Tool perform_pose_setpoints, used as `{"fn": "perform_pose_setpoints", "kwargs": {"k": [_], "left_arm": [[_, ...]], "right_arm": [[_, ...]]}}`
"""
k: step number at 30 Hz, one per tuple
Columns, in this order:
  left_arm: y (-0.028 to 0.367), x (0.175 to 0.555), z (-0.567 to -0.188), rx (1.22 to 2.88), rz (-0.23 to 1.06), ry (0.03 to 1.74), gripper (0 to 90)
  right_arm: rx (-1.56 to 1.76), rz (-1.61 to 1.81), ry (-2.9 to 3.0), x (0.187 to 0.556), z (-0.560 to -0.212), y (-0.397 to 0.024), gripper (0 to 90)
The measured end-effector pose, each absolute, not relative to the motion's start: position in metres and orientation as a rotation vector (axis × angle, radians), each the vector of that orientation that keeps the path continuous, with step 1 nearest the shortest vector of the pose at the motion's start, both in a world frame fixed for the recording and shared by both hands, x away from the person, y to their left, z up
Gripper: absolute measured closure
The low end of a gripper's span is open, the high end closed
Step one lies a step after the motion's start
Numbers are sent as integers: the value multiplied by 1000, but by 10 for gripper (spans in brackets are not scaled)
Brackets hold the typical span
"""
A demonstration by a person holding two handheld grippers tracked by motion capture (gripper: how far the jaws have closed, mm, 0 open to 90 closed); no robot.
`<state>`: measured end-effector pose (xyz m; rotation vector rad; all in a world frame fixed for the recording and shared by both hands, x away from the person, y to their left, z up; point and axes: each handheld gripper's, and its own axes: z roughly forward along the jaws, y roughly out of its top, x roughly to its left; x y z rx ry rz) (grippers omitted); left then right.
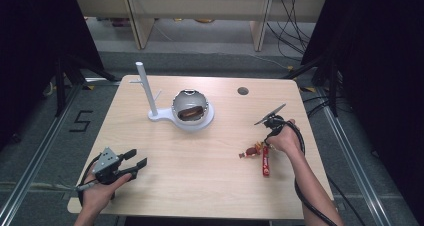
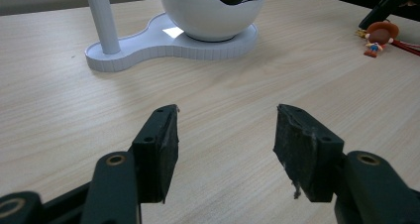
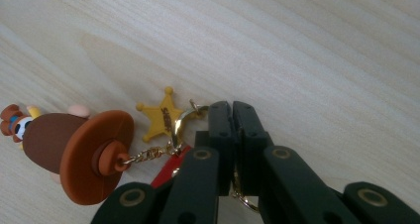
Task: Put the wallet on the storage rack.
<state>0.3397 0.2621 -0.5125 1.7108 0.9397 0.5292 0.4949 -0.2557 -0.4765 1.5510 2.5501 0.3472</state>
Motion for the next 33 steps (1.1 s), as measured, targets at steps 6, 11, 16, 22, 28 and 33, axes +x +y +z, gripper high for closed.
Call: {"fn": "perform_pose_setpoints", "kwargs": {"k": [6,11,16,22,28,33], "left_arm": [[263,340,-512,1713,530,941,418],[262,340,-512,1714,533,942,418],[262,341,-513,1716,531,938,418],[261,340,-513,1699,537,939,418],[262,341,-513,1719,529,936,418],[261,340,-510,1710,518,932,418]], "right_arm": [[1592,370,2503,490,-476,-253,893],[1583,394,2459,485,-475,-253,896],[1496,486,2439,482,-466,-254,897],[1497,610,2383,480,-456,-256,897],[1458,641,2375,480,-451,-258,897],[1426,692,2334,477,-443,-260,896]]}}
